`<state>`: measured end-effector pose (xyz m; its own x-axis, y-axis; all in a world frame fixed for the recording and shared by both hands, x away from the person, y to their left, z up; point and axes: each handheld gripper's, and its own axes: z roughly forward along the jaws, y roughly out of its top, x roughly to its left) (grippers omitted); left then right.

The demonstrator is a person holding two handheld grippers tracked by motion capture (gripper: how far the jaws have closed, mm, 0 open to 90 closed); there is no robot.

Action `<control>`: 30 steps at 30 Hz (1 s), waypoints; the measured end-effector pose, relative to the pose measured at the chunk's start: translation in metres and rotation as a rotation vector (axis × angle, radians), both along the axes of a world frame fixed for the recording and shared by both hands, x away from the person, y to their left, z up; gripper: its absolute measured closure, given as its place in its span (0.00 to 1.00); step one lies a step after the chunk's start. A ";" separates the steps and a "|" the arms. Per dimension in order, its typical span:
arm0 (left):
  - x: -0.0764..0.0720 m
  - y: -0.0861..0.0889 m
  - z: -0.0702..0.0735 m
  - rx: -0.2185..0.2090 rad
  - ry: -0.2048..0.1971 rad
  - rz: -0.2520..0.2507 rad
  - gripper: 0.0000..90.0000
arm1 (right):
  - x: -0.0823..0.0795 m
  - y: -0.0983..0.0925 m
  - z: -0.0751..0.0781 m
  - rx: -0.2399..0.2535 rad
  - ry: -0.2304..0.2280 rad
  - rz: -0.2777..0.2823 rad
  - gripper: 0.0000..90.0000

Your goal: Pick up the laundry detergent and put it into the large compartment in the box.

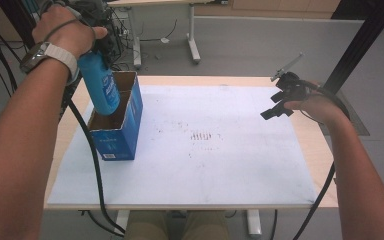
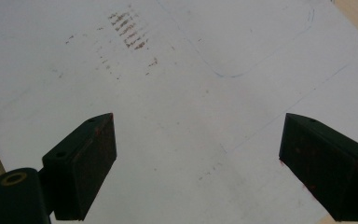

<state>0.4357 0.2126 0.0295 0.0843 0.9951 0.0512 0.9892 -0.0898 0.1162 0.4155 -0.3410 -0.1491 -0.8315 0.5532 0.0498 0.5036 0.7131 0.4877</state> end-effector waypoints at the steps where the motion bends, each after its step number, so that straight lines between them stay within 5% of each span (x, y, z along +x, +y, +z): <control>1: 0.001 0.000 -0.001 0.000 0.004 -0.001 0.41 | 0.000 0.000 -0.001 0.000 0.001 0.001 0.12; 30: 0.013 0.008 -0.057 -0.002 0.001 -0.008 0.41 | 0.002 -0.001 -0.011 -0.007 0.023 -0.014 0.12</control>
